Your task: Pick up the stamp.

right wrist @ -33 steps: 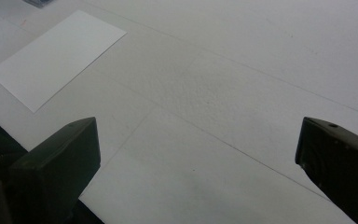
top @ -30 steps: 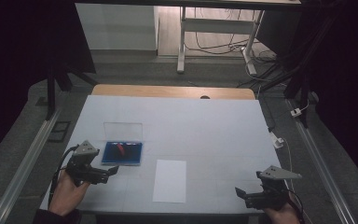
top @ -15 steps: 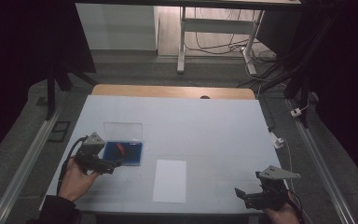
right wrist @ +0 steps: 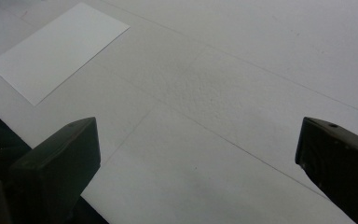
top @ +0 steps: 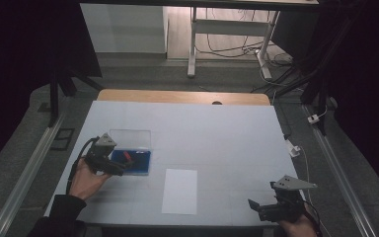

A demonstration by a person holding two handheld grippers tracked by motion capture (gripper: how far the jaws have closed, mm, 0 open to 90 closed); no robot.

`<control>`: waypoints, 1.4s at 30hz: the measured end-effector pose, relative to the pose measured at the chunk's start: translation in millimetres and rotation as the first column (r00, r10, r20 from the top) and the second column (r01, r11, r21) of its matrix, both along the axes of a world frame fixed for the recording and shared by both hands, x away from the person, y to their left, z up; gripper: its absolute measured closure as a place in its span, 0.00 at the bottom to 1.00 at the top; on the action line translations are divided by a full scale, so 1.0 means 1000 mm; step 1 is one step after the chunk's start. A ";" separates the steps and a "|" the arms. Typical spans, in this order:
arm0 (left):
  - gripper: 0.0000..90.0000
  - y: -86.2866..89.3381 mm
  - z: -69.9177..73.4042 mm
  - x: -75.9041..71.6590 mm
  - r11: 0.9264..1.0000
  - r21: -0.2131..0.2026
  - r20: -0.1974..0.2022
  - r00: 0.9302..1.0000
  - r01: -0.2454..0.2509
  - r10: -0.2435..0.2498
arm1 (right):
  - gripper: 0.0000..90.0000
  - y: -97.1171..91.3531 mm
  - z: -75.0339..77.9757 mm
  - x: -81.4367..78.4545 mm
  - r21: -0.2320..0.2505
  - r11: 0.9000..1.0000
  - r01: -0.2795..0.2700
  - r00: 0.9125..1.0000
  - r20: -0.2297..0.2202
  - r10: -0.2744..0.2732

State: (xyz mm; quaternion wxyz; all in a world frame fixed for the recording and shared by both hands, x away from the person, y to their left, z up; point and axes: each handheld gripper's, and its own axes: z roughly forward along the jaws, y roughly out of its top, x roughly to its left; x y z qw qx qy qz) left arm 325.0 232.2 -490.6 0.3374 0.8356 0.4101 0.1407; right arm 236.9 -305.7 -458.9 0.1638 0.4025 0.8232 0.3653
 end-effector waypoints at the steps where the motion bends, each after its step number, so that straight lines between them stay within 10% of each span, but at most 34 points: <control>1: 0.00 -0.001 -0.002 0.002 1.000 0.006 -0.008 1.000 0.005 -0.005 | 0.00 0.000 0.000 0.000 0.001 1.000 -0.001 1.000 0.000 0.001; 10: 0.03 -0.005 -0.014 0.018 0.998 0.041 -0.036 0.998 0.054 -0.053 | 0.00 0.000 0.000 0.000 0.000 1.000 -0.003 1.000 0.001 0.003; 32: 0.62 -0.001 -0.012 0.015 0.991 0.070 -0.030 0.993 0.112 -0.110 | 0.00 0.001 0.000 -0.001 -0.007 1.000 -0.010 1.000 0.000 0.010; 42: 0.65 -0.004 -0.008 0.013 0.991 0.102 -0.019 0.996 0.088 -0.086 | 0.00 0.002 0.000 -0.001 -0.008 1.000 -0.015 1.000 0.000 0.015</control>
